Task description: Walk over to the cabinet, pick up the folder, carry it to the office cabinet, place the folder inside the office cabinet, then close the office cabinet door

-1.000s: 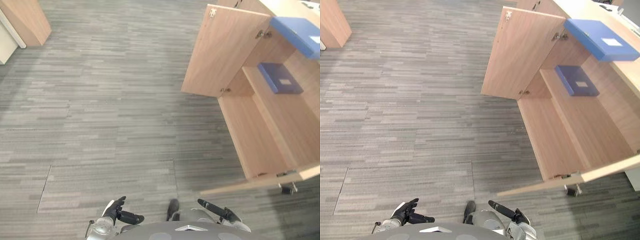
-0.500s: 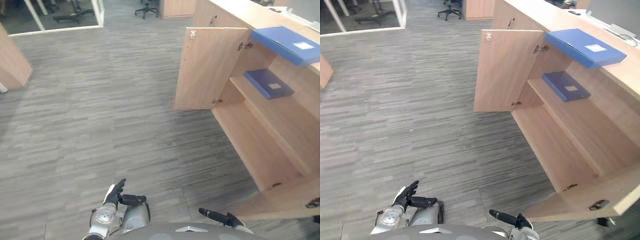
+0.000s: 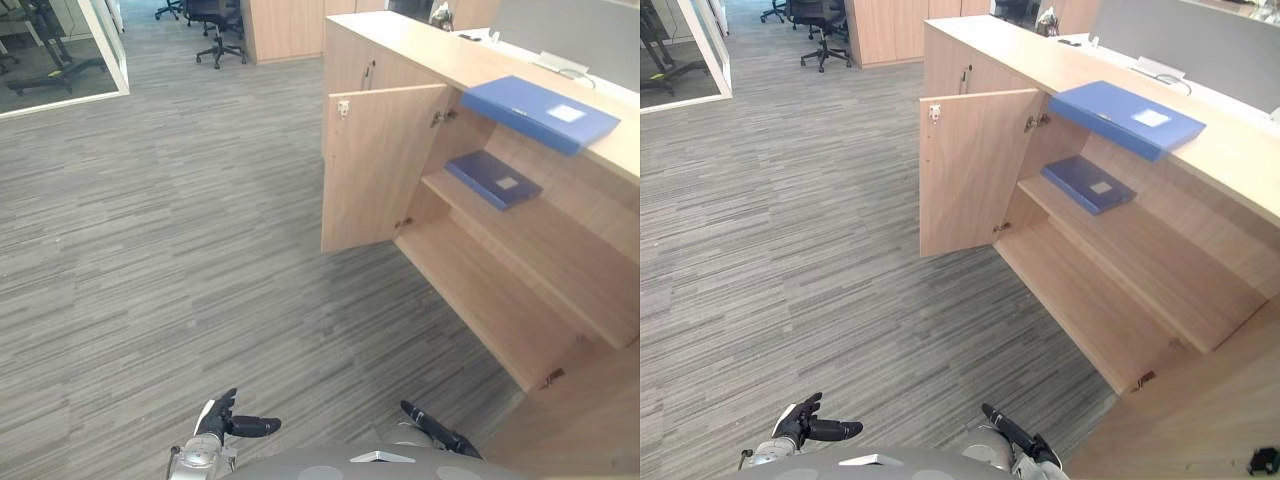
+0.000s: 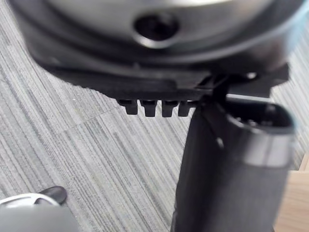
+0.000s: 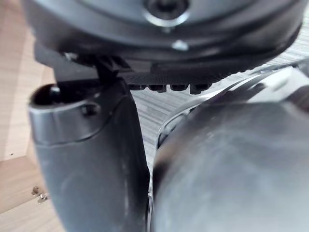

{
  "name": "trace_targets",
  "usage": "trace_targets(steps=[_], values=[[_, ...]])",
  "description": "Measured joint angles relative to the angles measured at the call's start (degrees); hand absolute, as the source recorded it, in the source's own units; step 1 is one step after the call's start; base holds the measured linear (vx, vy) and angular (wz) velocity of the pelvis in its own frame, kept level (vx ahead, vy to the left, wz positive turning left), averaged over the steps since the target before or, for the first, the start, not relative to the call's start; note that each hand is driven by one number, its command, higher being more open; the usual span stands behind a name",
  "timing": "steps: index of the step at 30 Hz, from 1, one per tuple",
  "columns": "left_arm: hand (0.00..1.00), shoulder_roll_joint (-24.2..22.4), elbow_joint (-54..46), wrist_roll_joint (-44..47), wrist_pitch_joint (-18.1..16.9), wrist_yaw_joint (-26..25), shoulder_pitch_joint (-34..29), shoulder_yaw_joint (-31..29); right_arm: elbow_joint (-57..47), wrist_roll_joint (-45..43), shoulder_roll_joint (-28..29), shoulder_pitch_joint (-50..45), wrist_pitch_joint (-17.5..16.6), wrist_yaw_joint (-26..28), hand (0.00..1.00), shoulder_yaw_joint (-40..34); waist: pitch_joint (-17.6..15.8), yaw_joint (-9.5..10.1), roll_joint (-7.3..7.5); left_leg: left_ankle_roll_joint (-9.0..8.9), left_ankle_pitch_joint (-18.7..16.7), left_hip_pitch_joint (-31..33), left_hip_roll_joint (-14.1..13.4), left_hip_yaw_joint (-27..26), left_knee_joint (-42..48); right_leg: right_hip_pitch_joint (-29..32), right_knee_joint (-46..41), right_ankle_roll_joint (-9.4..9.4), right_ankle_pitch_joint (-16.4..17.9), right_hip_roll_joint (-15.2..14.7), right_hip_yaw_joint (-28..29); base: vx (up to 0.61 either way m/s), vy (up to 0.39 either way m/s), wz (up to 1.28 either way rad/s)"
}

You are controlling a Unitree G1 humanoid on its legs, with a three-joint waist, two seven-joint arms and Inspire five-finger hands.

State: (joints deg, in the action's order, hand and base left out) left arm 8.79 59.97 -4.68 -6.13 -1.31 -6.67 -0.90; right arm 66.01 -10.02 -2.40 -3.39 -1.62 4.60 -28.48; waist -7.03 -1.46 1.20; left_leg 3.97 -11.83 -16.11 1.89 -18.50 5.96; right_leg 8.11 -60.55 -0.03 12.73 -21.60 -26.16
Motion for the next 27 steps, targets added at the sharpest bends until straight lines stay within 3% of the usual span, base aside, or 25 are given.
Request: trace_targets(steps=[1,3,4,5,6,7,8,10,12,15,16,17,18,19,21,22,23,24,26,27], values=[[1.0,-0.1,0.4,0.0,0.0,0.0,0.0,-0.2,-0.1,0.1,0.0,0.0,0.0,0.0,1.0,0.0,-0.4,-0.04,-0.18,-0.01,0.0,-0.8,-0.5,-0.1,0.0,0.1,2.0,-0.15,1.0,0.3,-1.9,0.26,-0.13,-0.08],[1.0,-0.3,1.4,0.1,0.0,-0.1,-0.9,-1.3,-1.2,0.2,-0.2,0.2,-0.1,-0.1,1.0,1.6,-1.2,-0.17,-0.5,-0.21,-0.1,-2.9,-2.5,-1.5,-0.4,1.8,15.2,-0.68,1.2,2.6,-8.0,0.21,-0.161,-0.19],[1.0,-0.3,1.7,0.2,0.1,-0.1,-1.1,-1.6,-1.2,0.2,-0.2,0.6,-0.2,-0.2,1.0,2.3,-1.3,-0.12,-0.29,-0.42,-0.2,-3.4,-2.8,-1.9,-0.7,2.4,19.6,-0.02,0.5,3.2,-9.1,0.21,-0.197,-0.27],[1.0,0.0,1.9,0.2,0.1,-0.1,-1.6,-2.3,-1.1,0.2,-0.1,0.7,-0.3,-0.4,1.0,3.3,-1.7,-0.05,0.51,-1.01,-0.5,-4.7,-2.6,-2.9,-2.3,3.3,29.6,1.03,-3.4,5.1,-11.3,0.26,-0.223,-0.36],[1.0,0.4,2.0,0.2,0.1,-0.2,-2.1,-2.7,-1.0,0.1,0.1,0.6,-0.2,-0.4,1.0,4.0,-2.4,-0.01,1.6,-3.77,-1.7,-6.7,-2.0,-4.1,-3.5,3.6,39.8,-0.91,-13.4,7.0,-12.5,0.32,-0.262,-0.61],[1.0,-1.2,3.1,0.1,0.6,-0.6,-1.9,-3.8,-0.8,0.1,-1.2,1.3,0.0,-0.2,1.0,4.2,-2.8,0.2,-0.74,-5.5,-2.7,-8.2,-3.9,-5.4,-4.4,2.7,41.7,-6.11,-14.5,10.9,-12.8,0.28,-0.204,-0.75],[1.0,-2.0,3.1,0.1,0.7,-0.5,-2.1,-4.5,-0.7,0.2,-1.5,1.9,-0.1,-0.3,1.0,4.5,-2.7,0.4,-1.44,-6.0,-2.4,-8.0,-5.0,-6.6,-4.3,2.9,42.7,-5.54,-14.8,12.4,-12.8,0.21,-0.15,-0.91],[1.0,-2.2,3.0,-0.1,0.8,-0.7,-0.9,-4.8,-1.2,0.2,-1.2,2.5,-0.2,-0.2,1.0,4.9,-3.3,0.77,-1.87,-6.68,-2.0,-7.4,-6.0,-9.1,-4.0,3.9,44.1,-4.85,-11.8,14.9,-12.9,0.2,-0.179,-0.74],[1.0,-2.2,2.7,-0.2,0.9,-0.7,0.1,-5.3,-1.1,0.2,-1.2,2.5,-0.1,-0.4,1.0,4.8,-3.4,0.99,-1.45,-7.0,-1.4,-7.8,-7.0,-10.5,-4.1,3.8,42.3,-5.95,-8.6,15.1,-16.0,0.2,-0.187,-0.4],[1.0,-2.3,2.3,-0.2,0.9,-0.6,2.0,-6.1,-0.4,0.3,-0.9,2.0,0.1,-0.4,1.0,4.9,-3.2,0.93,-0.72,-7.05,-1.3,-9.0,-10.2,-10.4,-1.3,1.6,42.8,-7.04,-6.0,18.4,-16.2,0.18,-0.205,-0.22],[1.0,-2.2,2.1,0.0,0.9,-0.7,2.1,-7.0,-0.4,0.2,-0.1,1.4,0.2,-0.6,1.0,4.9,-2.1,0.92,0.32,-6.98,-1.3,-6.4,-13.1,-9.8,6.3,-0.5,44.6,-3.59,-2.6,20.0,-17.6,0.16,-0.178,-0.2],[1.0,-2.4,1.9,0.2,1.0,-0.9,1.9,-7.2,-0.5,0.2,-0.1,1.1,0.1,-0.7,1.0,4.9,-1.7,0.83,-0.79,-6.81,-1.2,-4.3,-15.9,-8.9,10.5,-1.0,43.5,-2.23,0.0,19.9,-19.2,0.25,-0.137,-0.02],[1.0,-3.3,1.1,0.9,1.0,-0.5,1.8,-8.7,-1.0,0.2,-0.1,0.6,0.0,-0.8,1.0,4.9,-1.0,-0.18,-0.25,-7.95,-2.0,-0.9,-18.9,-5.9,21.1,-1.8,39.5,-6.05,0.7,18.2,-17.8,0.26,-0.054,-0.13],[1.0,-4.3,0.1,2.3,1.1,-0.6,1.5,-11.2,-0.5,-0.3,-0.6,-0.5,0.3,-0.9,1.0,4.7,-0.3,0.02,-1.61,-6.67,-0.6,3.0,-23.3,-4.5,34.2,-4.4,42.1,-7.02,-0.5,22.3,-17.1,0.22,-0.061,-0.35],[1.0,-5.2,-0.6,3.6,1.2,-1.0,-0.2,-13.2,-0.5,-0.4,-1.6,-0.8,-0.1,-1.4,1.0,6.4,0.6,1.61,-3.34,-4.08,5.0,8.7,-28.0,-2.8,49.1,-7.7,50.0,-6.23,-1.9,28.7,-13.0,0.12,-0.128,-1.19],[1.0,-5.0,-1.7,4.5,1.2,-1.2,-0.6,-13.0,-0.2,-0.5,-1.9,-0.2,-0.1,-1.4,1.0,8.5,0.3,2.92,-3.63,-3.41,4.1,13.1,-29.0,-2.5,57.4,-10.6,51.8,-4.63,0.1,29.8,-11.6,0.19,-0.083,-1.69],[1.0,-4.0,-3.3,4.5,1.0,-1.3,-0.7,-13.2,0.9,-0.3,-2.2,1.0,0.0,-1.4,1.0,10.8,-0.2,3.78,-1.3,-5.21,1.5,16.5,-29.6,-2.9,62.7,-11.2,50.6,-6.14,-2.2,28.2,-11.4,0.16,-0.033,-1.41],[1.0,-3.2,-3.2,4.5,1.1,-1.5,-0.9,-13.0,1.6,-0.4,-2.3,1.1,0.2,-1.5,1.0,11.0,-0.6,4.14,-1.42,-5.51,0.3,18.0,-29.7,-2.5,62.9,-12.6,51.1,-7.22,-2.5,28.4,-10.4,0.17,0.002,-0.95],[1.0,-3.2,-3.6,4.6,0.8,-2.3,-0.9,-12.4,3.5,0.4,-2.7,2.0,0.2,-1.9,1.0,11.5,-0.9,4.59,-0.77,-6.41,-2.9,23.7,-27.6,0.9,57.0,-16.2,54.0,-6.52,-3.3,28.8,-6.9,0.15,0.029,-0.77],[1.0,-3.2,-4.4,4.6,0.8,-2.4,-0.8,-12.1,3.6,0.5,-3.1,2.5,0.2,-2.1,1.0,12.4,-2.0,4.86,-1.14,-7.45,-4.0,25.5,-24.7,3.9,49.5,-18.0,54.8,-6.14,-3.7,28.7,-4.7,0.14,0.066,-0.82]])
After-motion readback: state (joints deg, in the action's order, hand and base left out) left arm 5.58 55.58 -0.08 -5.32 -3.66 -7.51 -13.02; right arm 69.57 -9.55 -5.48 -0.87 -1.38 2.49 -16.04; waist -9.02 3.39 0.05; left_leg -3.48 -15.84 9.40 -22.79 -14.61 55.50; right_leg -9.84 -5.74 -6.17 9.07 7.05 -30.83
